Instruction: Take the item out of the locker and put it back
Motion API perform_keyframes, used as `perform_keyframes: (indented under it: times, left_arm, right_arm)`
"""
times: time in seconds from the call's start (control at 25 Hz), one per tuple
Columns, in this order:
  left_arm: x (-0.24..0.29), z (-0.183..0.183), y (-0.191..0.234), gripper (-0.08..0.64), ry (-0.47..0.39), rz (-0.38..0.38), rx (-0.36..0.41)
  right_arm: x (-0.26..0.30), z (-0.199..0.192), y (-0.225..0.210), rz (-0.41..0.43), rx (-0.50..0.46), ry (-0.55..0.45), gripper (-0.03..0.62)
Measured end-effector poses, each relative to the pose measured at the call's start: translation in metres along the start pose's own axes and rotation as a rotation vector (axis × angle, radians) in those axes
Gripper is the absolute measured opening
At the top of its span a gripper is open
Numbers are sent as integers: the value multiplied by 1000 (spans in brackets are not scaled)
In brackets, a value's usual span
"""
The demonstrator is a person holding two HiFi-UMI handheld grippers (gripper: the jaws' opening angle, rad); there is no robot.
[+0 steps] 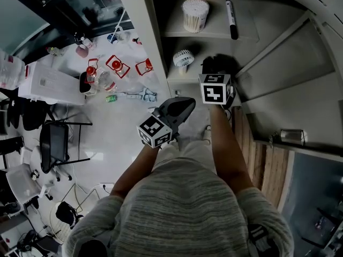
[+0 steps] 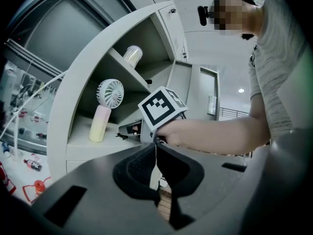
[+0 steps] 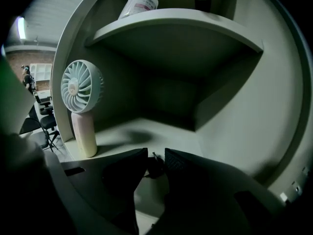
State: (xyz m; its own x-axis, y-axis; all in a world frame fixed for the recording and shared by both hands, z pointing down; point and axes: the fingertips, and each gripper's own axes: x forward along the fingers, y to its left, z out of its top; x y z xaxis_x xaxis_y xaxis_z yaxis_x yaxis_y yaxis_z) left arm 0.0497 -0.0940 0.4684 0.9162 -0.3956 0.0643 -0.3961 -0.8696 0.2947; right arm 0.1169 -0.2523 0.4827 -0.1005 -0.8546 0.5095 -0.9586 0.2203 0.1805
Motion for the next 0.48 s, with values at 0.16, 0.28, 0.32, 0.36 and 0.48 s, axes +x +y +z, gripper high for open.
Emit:
perform_keyframes:
  times: [0.16, 0.28, 0.32, 0.36, 0.48]
  left_arm:
    - [-1, 1, 0, 9, -3, 1, -3]
    - [-1, 0, -1, 9, -3, -2, -5]
    - [-1, 0, -1, 9, -3, -3, -5]
    - [-1, 0, -1, 9, -3, -3, -4]
    - [-1, 1, -1, 9, -6, -1, -3]
  right_arm:
    - [5, -4, 0, -10, -49, 39, 114]
    - [6, -7, -1, -21, -67, 58, 78]
    - [6, -7, -1, -23, -70, 60, 74]
    - [6, -7, -3, -25, -69, 62, 45]
    - [5, -8, -5, -22, -60, 60, 29]
